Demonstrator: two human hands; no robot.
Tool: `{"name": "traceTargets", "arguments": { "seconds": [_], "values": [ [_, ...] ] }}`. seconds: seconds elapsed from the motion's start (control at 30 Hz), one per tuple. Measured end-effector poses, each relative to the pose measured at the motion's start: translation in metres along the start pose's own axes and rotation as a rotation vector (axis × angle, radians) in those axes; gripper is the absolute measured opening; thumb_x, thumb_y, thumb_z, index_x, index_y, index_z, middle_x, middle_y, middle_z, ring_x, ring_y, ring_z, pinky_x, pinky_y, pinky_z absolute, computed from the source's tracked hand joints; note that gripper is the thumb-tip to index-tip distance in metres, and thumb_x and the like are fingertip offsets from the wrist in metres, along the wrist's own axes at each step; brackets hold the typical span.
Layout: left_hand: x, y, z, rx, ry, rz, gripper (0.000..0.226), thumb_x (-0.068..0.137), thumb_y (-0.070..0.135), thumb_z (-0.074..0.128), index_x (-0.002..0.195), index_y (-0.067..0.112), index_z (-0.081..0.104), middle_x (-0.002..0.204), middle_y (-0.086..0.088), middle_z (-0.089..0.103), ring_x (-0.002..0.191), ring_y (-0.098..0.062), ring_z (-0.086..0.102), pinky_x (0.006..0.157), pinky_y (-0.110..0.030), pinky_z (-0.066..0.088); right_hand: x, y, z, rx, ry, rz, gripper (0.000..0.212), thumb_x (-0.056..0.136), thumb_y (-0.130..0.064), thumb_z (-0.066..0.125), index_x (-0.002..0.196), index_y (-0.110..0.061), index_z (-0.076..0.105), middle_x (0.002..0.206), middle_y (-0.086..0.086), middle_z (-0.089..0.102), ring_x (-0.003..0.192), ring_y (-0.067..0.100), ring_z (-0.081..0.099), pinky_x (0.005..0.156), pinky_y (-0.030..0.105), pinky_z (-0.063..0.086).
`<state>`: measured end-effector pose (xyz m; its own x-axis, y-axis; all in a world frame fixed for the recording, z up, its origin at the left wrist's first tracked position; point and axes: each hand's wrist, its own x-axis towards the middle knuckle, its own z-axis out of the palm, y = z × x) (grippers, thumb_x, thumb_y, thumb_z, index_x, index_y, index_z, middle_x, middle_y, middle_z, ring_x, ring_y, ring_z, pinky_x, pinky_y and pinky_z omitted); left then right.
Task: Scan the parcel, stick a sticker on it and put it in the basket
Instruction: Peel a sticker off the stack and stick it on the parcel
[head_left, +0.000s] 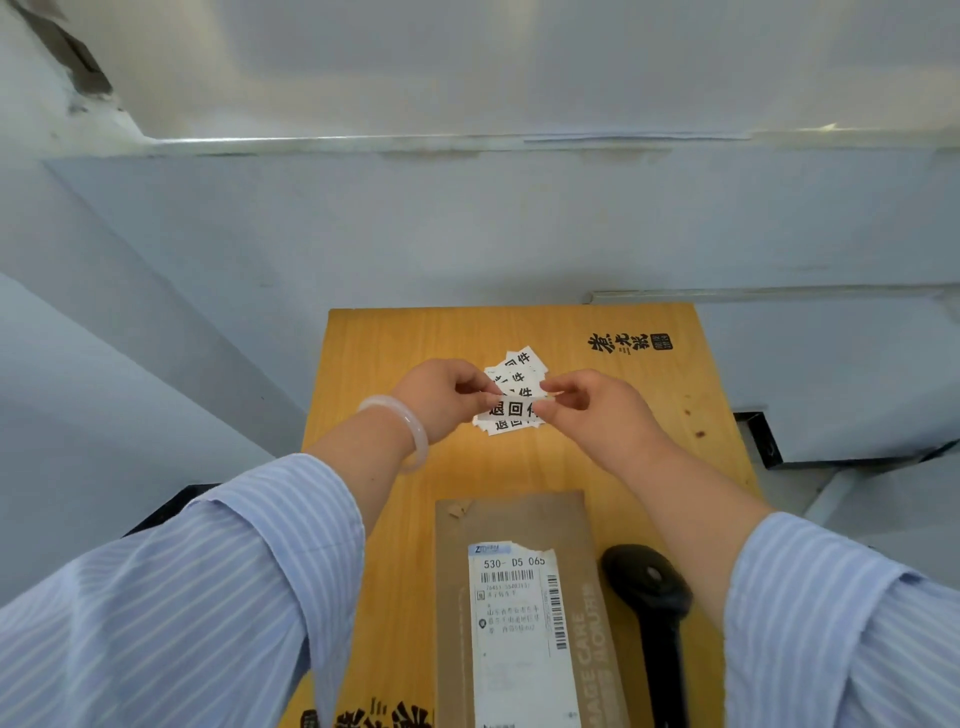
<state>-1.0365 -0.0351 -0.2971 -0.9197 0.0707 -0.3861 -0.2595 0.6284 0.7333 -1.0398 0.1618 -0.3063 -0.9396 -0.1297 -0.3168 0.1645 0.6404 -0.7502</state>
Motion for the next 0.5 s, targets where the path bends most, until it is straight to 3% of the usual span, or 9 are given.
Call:
{"name": "traceTargets", "arguments": {
  "seconds": [0.1,0.27,0.5],
  "values": [
    [-0.032,0.019,-0.008,-0.096,0.008,0.026,0.007,0.089,0.028,0.066,0.091,0.024,0.071,0.076,0.010,0.066,0.068,-0.005,0.058,0.058,-0.018,0.043,-0.024,-0.022,-0.014,0.101,0.027,-0.006,0.008,0.083,-0.029,0.074,0.089,-0.027,0.068,0.086,-0.005,0.071,0.079,0.009,0.065,0.063,0.021,0.045],
    [-0.089,0.039,-0.017,-0.267,0.088,-0.026,0.013,0.091,0.030,0.063,0.091,0.018,0.070,0.079,0.009,0.068,0.066,-0.004,0.059,0.062,-0.022,0.046,-0.077,-0.050,-0.039,0.227,0.023,-0.013,0.009,0.085,-0.028,0.070,0.093,-0.023,0.072,0.085,-0.008,0.073,0.072,0.005,0.066,0.062,0.021,0.045],
    [-0.161,0.066,-0.020,-0.486,0.068,-0.034,0.011,0.093,0.024,0.059,0.089,0.021,0.069,0.081,0.008,0.070,0.070,-0.006,0.060,0.065,-0.024,0.048,-0.139,-0.069,-0.058,0.346,0.072,-0.066,0.008,0.082,-0.023,0.074,0.090,-0.022,0.073,0.081,-0.003,0.075,0.067,0.008,0.064,0.064,0.023,0.047]
  ]
}}
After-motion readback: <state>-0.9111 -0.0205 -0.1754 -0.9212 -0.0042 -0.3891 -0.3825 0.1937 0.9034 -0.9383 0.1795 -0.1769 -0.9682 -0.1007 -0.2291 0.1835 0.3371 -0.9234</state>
